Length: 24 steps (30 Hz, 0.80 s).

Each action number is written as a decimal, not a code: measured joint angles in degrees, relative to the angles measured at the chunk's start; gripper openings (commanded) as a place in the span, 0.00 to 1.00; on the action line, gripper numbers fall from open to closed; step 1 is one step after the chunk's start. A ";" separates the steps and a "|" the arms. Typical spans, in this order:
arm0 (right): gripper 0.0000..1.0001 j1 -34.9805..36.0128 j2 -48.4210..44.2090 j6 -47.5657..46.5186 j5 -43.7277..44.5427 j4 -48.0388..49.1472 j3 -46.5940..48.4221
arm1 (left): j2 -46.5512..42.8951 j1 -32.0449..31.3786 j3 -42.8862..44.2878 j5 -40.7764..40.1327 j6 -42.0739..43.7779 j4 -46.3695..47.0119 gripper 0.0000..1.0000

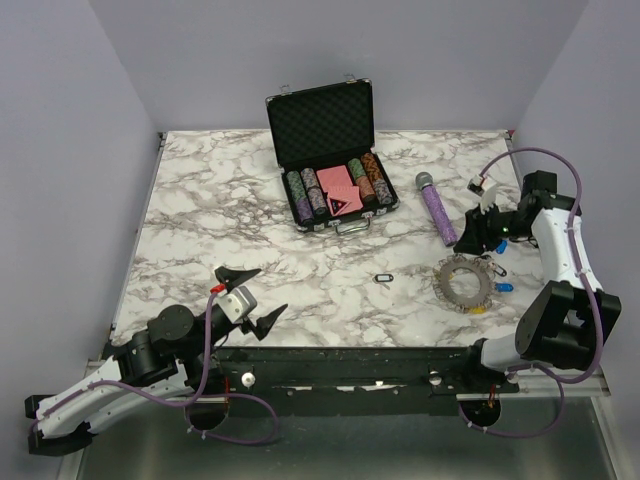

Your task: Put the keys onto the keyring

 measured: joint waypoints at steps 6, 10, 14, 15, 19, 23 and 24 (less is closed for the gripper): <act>0.48 -1.40 0.00 -1.38 -0.63 -0.70 0.00 | 0.00 0.00 0.00 0.07 0.00 0.00 0.99; 0.48 -1.49 0.00 -1.88 -0.87 -0.81 0.00 | 0.00 0.00 0.00 0.09 0.02 0.00 0.99; 0.48 -1.53 0.00 -2.19 -0.87 -0.96 -0.07 | -0.02 0.00 0.00 0.11 0.00 0.00 0.99; 0.48 -1.53 0.00 -2.29 -0.87 -0.94 -0.11 | -0.02 0.00 0.00 0.11 0.00 0.00 0.99; 0.48 -1.53 0.00 -2.60 -0.87 -0.96 -0.39 | -0.02 0.00 0.00 0.13 0.00 0.00 0.99; 0.48 -1.53 0.00 -3.08 -0.85 -1.03 -0.87 | -0.02 0.00 0.00 0.15 0.00 0.00 0.99; 0.48 -1.53 0.00 -3.17 -0.85 -1.05 -0.94 | -0.02 0.00 0.00 0.15 0.02 0.00 0.99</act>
